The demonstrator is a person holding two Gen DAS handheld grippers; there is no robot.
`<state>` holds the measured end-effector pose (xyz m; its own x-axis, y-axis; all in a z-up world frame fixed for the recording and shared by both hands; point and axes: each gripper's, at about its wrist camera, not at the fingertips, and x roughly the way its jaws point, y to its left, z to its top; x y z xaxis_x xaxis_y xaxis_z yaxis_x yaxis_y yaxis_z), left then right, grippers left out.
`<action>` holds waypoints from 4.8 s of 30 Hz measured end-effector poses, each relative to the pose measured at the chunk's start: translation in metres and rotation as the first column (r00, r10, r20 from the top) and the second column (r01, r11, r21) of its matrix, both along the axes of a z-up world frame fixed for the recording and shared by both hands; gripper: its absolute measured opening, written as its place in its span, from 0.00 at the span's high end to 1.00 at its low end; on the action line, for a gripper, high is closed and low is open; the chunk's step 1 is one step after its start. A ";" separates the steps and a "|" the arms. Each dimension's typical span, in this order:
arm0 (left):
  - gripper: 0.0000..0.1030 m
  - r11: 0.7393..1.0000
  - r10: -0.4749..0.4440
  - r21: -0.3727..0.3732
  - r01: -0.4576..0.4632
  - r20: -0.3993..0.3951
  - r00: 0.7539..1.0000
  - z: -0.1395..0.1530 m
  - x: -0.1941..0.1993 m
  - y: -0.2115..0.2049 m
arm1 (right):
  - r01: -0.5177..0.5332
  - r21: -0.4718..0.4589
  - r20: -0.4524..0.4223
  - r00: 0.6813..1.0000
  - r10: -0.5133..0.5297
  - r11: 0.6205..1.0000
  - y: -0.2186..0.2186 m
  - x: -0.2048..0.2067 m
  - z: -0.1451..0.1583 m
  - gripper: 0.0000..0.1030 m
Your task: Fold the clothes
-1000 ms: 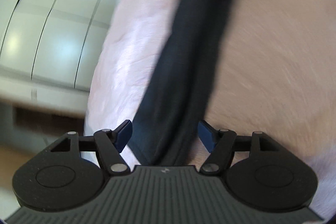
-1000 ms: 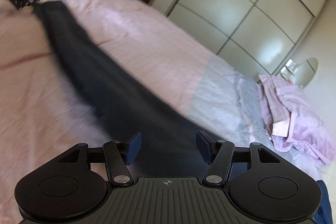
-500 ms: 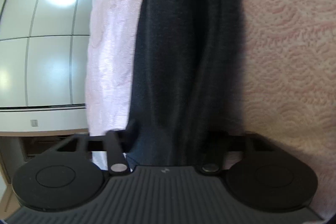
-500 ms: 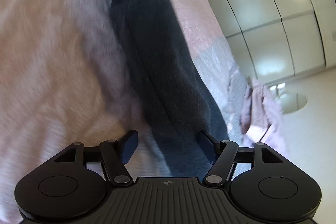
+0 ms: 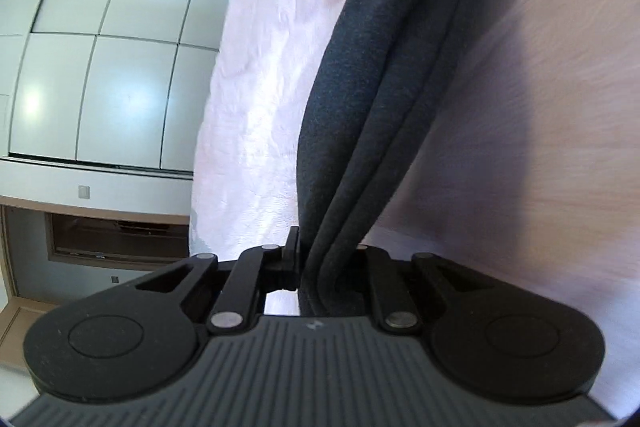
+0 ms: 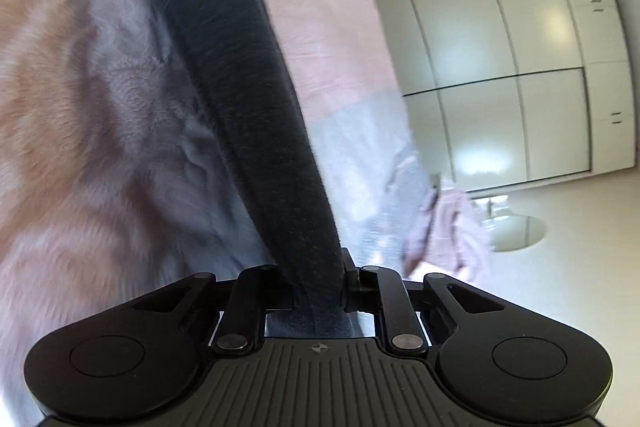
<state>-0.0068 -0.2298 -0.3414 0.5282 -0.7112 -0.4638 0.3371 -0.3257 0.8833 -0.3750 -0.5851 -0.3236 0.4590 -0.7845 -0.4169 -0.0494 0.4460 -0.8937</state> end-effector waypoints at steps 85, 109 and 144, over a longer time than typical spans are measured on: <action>0.49 0.819 -0.573 -0.205 0.535 -0.262 0.777 -0.008 -0.323 0.056 | 0.009 0.722 0.460 0.740 -0.490 0.692 0.140 -0.056 0.109 0.23; 0.84 0.773 -0.632 -0.180 0.608 -0.301 0.714 -0.014 -0.321 0.028 | 0.325 0.364 0.232 0.876 -0.423 0.873 0.220 -0.036 0.060 0.08; 0.63 0.983 0.049 0.145 0.112 -0.799 0.599 0.037 -0.099 -0.015 | -0.079 0.682 0.245 0.962 -0.125 0.727 0.052 -0.029 0.089 0.45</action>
<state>-0.1063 -0.2453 -0.3039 -0.1308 -0.5912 -0.7959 0.8656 -0.4595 0.1991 -0.4039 -0.5333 -0.2343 0.6133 -0.3459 -0.7101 0.1519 0.9339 -0.3237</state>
